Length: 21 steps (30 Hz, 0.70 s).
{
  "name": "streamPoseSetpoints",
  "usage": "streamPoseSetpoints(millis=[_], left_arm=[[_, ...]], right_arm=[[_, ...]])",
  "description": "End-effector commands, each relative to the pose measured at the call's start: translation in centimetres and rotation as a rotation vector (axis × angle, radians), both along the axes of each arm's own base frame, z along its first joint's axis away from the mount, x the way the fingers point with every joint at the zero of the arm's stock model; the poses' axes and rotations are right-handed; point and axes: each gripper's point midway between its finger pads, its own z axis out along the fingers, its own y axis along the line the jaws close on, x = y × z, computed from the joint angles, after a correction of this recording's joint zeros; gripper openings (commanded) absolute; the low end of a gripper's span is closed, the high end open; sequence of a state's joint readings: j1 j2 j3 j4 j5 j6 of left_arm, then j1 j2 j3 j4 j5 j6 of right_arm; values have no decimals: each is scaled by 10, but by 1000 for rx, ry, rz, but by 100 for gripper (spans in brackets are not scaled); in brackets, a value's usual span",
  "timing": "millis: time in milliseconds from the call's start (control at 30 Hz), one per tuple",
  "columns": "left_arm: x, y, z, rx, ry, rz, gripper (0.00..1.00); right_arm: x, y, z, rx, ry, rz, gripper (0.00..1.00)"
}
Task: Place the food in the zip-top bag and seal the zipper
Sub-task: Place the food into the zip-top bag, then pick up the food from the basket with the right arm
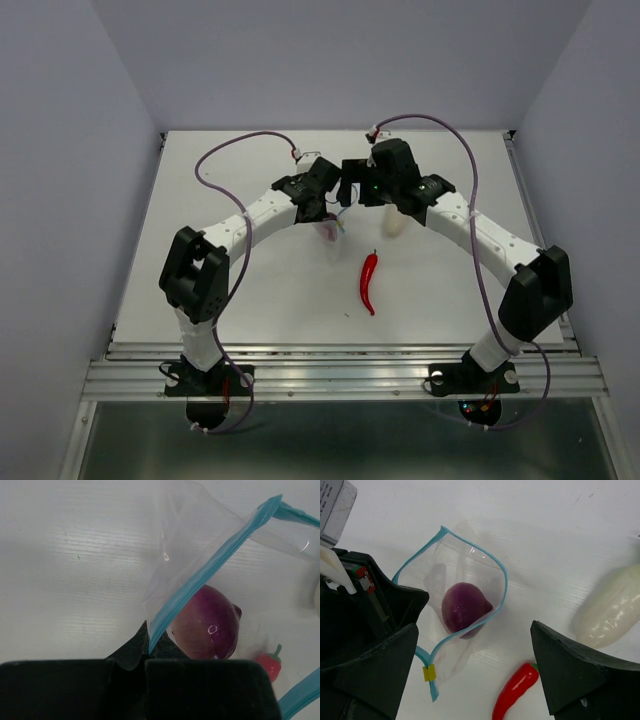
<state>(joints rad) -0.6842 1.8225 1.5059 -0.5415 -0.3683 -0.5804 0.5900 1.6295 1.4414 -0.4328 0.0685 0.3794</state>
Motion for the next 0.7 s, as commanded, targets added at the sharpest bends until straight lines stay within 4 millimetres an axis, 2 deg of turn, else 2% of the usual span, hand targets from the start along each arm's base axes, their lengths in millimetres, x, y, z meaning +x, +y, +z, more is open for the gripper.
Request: streamPoseSetpoints(millis=[0, 100, 133, 167, 200, 233, 300, 333, 533, 667], left_arm=[[10, -6, 19, -27, -44, -3, 0], [11, -7, 22, -32, -53, -6, 0], [11, -7, 24, -33, -56, -7, 0], [11, -7, 25, -33, -59, -7, 0], [11, -7, 27, -34, -63, -9, 0], [12, -7, 31, -39, -71, -8, 0], [13, -7, 36, -42, -80, -10, 0], [13, -7, 39, -44, -85, -10, 0], [14, -7, 46, -54, -100, -14, 0], [13, -8, 44, -54, -94, -19, 0]], right_arm=[[20, -35, 55, 71, -134, -120, 100], [24, -62, 51, 125, -101, -188, 100], [25, -73, 42, 124, -80, -219, 100], [31, -92, 35, 130, -62, -276, 100], [32, -100, 27, 129, -43, -296, 100], [34, -114, 12, 126, -8, -336, 100], [36, -122, -3, 125, 28, -363, 100], [36, -121, -17, 112, 58, -367, 100], [56, -137, -58, 54, 130, -437, 100], [69, -137, -83, 18, 174, -435, 100]])
